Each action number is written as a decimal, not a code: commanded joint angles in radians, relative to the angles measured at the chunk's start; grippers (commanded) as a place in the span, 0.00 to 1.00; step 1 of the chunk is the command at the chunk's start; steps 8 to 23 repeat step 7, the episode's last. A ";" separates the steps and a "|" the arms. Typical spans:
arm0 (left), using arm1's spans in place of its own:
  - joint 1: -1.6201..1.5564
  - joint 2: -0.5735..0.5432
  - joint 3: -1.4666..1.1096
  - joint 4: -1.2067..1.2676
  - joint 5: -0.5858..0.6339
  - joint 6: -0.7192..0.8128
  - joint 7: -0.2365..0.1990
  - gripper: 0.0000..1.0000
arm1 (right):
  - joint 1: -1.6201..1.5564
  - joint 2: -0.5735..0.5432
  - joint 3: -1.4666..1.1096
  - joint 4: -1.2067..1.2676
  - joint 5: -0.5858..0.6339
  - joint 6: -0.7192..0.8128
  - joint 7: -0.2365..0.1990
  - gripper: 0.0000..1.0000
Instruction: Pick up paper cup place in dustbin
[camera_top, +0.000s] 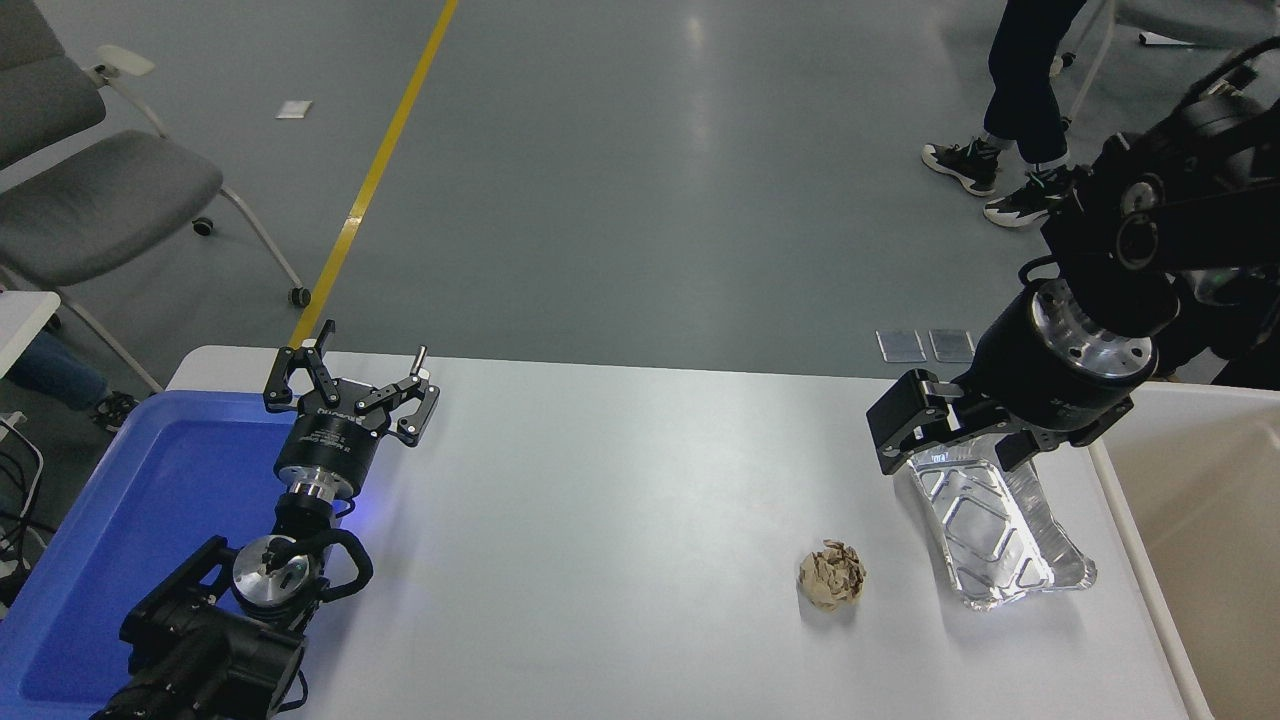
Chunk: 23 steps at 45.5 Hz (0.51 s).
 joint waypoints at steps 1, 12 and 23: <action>0.000 0.000 -0.002 0.000 0.000 0.000 -0.001 0.99 | 0.002 -0.015 -0.007 0.008 0.031 0.005 0.000 1.00; 0.000 0.000 0.000 0.000 0.000 0.000 0.001 0.99 | 0.002 -0.015 -0.008 0.009 0.031 0.008 0.000 1.00; 0.000 0.000 0.000 0.000 0.000 0.000 0.001 0.99 | 0.002 -0.015 -0.008 0.009 0.031 0.008 0.000 1.00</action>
